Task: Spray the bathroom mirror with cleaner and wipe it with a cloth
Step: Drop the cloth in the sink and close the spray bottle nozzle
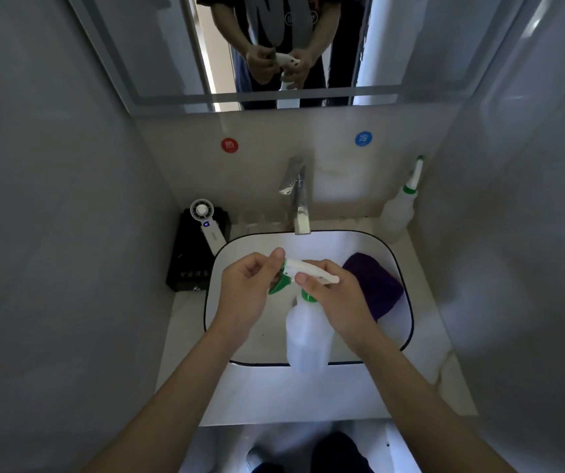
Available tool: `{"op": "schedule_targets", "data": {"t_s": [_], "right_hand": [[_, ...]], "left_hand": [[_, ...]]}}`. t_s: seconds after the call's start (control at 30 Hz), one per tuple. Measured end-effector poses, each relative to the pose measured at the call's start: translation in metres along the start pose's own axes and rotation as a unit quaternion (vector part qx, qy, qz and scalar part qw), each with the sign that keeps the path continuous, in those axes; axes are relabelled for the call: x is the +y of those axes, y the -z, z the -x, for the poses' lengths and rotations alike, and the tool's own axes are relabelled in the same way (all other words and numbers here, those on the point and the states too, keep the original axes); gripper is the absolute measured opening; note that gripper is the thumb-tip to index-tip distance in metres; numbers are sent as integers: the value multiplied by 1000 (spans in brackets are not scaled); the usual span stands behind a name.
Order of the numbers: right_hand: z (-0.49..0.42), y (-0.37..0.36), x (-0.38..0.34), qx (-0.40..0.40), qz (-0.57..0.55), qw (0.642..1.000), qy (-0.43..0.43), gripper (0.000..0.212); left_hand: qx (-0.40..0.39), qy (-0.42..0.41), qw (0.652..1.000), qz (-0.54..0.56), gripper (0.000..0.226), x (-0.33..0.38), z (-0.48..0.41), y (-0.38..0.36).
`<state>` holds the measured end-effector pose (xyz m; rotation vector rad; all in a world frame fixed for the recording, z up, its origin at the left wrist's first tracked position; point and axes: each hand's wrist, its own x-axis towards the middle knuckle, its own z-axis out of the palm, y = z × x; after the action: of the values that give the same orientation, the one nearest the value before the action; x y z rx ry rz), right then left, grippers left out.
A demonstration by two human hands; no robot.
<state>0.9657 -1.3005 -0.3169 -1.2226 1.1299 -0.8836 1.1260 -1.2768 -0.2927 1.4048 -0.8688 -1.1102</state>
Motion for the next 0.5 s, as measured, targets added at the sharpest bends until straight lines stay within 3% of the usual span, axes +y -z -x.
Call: {"op": "schedule_targets", "data": {"t_s": [0.5], "right_hand": [[1, -20, 16, 46, -36, 995, 75, 13]], "left_hand": [[21, -49, 997, -49, 53, -5, -12, -12]]}}
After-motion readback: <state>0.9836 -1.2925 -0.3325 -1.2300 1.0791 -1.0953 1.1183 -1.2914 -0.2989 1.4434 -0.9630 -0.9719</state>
